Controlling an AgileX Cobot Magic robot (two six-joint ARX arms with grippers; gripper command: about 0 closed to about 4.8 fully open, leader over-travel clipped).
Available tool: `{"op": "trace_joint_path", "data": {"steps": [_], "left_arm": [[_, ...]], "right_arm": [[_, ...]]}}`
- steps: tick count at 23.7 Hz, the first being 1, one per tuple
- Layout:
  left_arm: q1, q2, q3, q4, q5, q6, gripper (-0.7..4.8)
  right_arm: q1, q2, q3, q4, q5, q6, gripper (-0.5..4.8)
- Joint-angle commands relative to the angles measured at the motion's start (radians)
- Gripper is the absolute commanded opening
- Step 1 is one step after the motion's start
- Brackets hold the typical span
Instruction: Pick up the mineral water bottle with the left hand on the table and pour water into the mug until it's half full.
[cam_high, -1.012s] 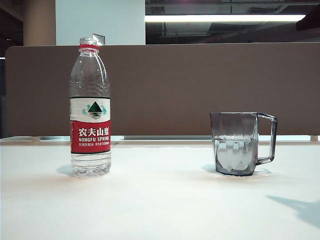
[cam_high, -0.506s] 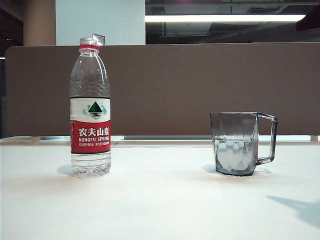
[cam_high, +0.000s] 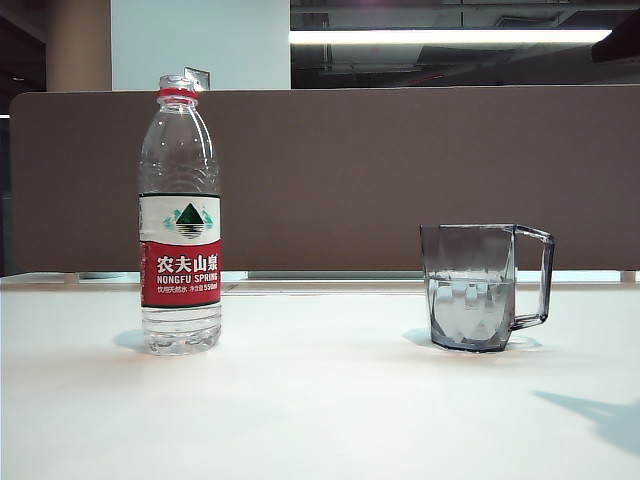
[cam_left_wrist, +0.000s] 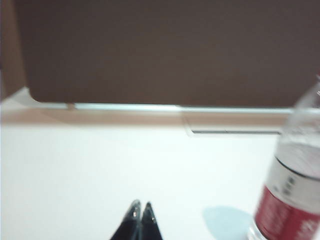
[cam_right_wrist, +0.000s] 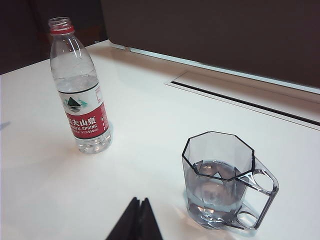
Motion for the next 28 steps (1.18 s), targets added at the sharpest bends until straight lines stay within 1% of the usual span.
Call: {"op": "trace_joint_path", "data": {"steps": [1, 6, 26, 28], "left_arm": [[-0.021, 0.000, 0.004, -0.018, 0.002, 0.002, -0.06], [0.007, 0.000, 0.004, -0.017, 0.002, 0.002, -0.06], [0.004, 0.000, 0.004, -0.006, 0.002, 0.002, -0.06], [0.004, 0.000, 0.004, -0.006, 0.002, 0.002, -0.06]], "right_arm": [[0.000, 0.000, 0.005, 0.016, 0.000, 0.003, 0.00], [0.000, 0.000, 0.005, 0.017, 0.000, 0.003, 0.00], [0.000, 0.000, 0.005, 0.017, 0.000, 0.003, -0.01], [-0.009, -0.002, -0.012, 0.040, 0.006, 0.003, -0.01]]}}
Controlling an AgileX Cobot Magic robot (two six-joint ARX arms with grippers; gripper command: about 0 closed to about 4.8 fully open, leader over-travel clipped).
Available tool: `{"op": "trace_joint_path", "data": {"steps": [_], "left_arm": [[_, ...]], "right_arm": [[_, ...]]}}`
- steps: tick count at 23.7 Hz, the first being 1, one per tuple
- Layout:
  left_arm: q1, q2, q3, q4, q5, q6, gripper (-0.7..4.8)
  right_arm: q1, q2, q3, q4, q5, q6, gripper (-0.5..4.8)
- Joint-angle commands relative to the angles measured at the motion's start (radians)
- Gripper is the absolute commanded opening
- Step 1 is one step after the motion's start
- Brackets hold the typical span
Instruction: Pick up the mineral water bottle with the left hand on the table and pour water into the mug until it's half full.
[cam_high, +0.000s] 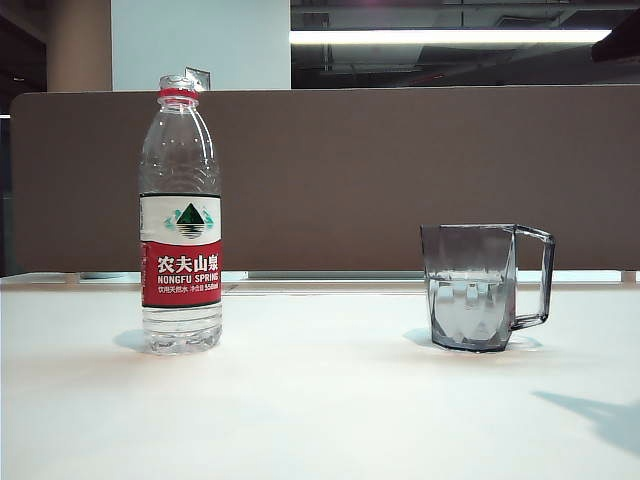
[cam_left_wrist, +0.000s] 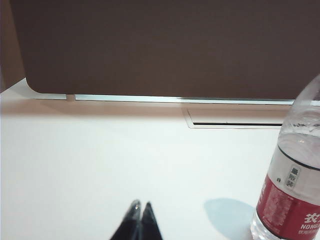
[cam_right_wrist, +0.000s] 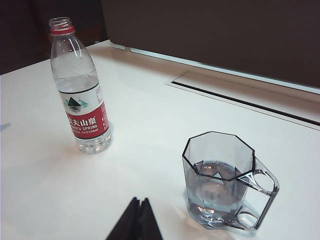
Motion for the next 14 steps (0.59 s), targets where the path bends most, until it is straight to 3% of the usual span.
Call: {"op": "trace_joint_path", "data": {"steps": [1, 5, 14], "left_arm": [[0.000, 0.000, 0.004, 0.018, 0.002, 0.002, -0.06], [0.000, 0.000, 0.004, 0.018, 0.002, 0.002, -0.06], [0.000, 0.000, 0.004, 0.018, 0.002, 0.002, -0.06]], "right_arm": [[-0.036, -0.023, -0.034, 0.043, 0.008, 0.003, 0.00], [-0.129, -0.095, -0.087, 0.071, 0.007, 0.003, -0.01], [-0.462, -0.219, -0.148, 0.115, 0.065, 0.003, -0.01]]}}
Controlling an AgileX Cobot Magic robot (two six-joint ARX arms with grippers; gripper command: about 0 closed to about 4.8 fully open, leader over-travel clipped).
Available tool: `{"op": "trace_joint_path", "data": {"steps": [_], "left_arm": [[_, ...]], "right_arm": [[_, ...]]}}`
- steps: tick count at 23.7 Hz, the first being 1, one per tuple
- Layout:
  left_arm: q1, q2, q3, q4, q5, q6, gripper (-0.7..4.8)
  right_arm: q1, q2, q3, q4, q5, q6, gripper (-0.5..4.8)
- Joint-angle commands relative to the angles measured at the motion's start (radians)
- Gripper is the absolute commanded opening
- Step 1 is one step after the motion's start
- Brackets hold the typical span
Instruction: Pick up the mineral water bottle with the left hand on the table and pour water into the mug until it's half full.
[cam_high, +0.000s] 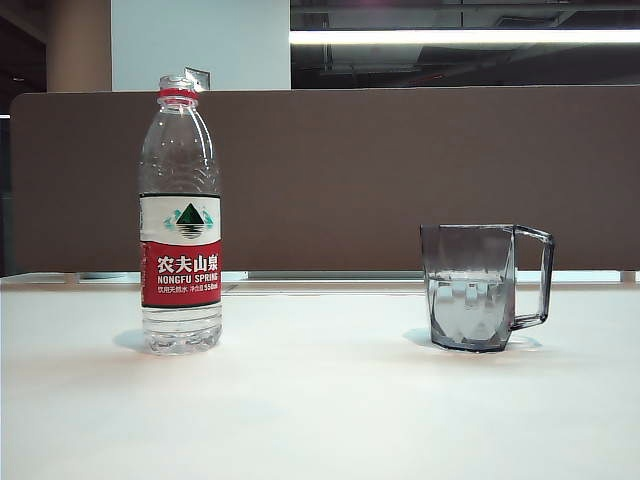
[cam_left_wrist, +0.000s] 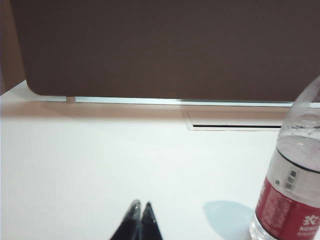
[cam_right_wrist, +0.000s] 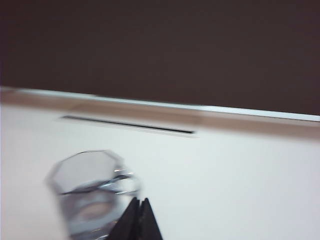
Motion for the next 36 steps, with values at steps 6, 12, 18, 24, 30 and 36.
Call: {"op": "trace_joint_path", "data": {"steps": [6, 12, 18, 24, 30, 36], "left_arm": [[0.000, 0.001, 0.004, 0.013, 0.002, 0.002, -0.06], [0.000, 0.001, 0.004, 0.013, 0.002, 0.002, -0.06], [0.000, 0.001, 0.004, 0.013, 0.002, 0.002, -0.06], [0.000, 0.001, 0.004, 0.013, 0.002, 0.002, -0.06], [0.000, 0.001, 0.004, 0.013, 0.002, 0.002, -0.06], [0.000, 0.001, 0.004, 0.013, 0.002, 0.002, -0.06]], "right_arm": [[-0.116, -0.002, -0.083, 0.114, 0.087, 0.002, 0.00], [-0.116, -0.002, -0.128, 0.131, 0.098, 0.003, 0.00], [-0.114, -0.002, -0.128, 0.139, 0.157, 0.003, 0.00], [-0.115, -0.002, -0.128, 0.167, 0.120, 0.002, 0.00], [-0.116, -0.002, -0.128, 0.167, 0.096, 0.002, 0.00], [-0.116, -0.002, -0.128, 0.167, 0.086, 0.002, -0.01]]}}
